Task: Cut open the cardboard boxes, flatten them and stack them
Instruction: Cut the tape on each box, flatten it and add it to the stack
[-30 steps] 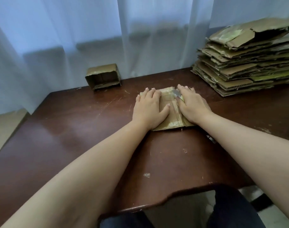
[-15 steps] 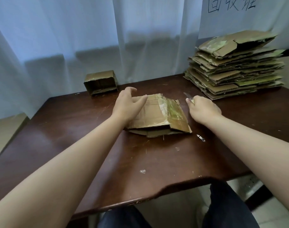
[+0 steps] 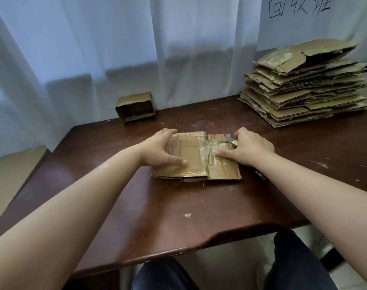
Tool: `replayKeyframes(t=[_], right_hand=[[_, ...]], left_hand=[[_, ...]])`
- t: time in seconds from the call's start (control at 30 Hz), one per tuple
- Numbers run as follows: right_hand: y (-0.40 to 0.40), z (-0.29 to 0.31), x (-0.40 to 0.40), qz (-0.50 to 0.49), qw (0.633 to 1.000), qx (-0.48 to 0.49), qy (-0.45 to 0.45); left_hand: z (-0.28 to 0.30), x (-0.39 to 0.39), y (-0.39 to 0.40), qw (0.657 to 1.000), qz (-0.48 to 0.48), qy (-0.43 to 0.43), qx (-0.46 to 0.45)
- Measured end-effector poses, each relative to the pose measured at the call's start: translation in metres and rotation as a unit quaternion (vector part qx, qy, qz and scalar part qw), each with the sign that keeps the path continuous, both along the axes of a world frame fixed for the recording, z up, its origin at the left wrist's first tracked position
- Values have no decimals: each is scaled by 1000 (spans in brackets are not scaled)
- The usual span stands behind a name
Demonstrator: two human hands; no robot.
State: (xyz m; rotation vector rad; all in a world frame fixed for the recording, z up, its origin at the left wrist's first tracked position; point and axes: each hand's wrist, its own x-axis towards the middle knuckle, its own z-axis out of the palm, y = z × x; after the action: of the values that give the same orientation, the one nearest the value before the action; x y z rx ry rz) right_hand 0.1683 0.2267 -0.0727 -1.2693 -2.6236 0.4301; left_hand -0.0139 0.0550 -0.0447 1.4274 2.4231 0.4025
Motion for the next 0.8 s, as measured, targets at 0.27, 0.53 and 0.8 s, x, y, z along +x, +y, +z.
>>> replayKeyframes(t=[0.27, 0.53, 0.8], right_hand=[[-10, 4, 2, 12, 999, -24, 22], [0, 14, 15, -28, 980, -159, 117], [44, 96, 36, -79, 951, 91, 286]], left_hand=[[-6, 14, -5, 987, 158, 34, 4], [7, 19, 19, 939, 157, -122, 282], [81, 36, 96, 896, 114, -26, 428]])
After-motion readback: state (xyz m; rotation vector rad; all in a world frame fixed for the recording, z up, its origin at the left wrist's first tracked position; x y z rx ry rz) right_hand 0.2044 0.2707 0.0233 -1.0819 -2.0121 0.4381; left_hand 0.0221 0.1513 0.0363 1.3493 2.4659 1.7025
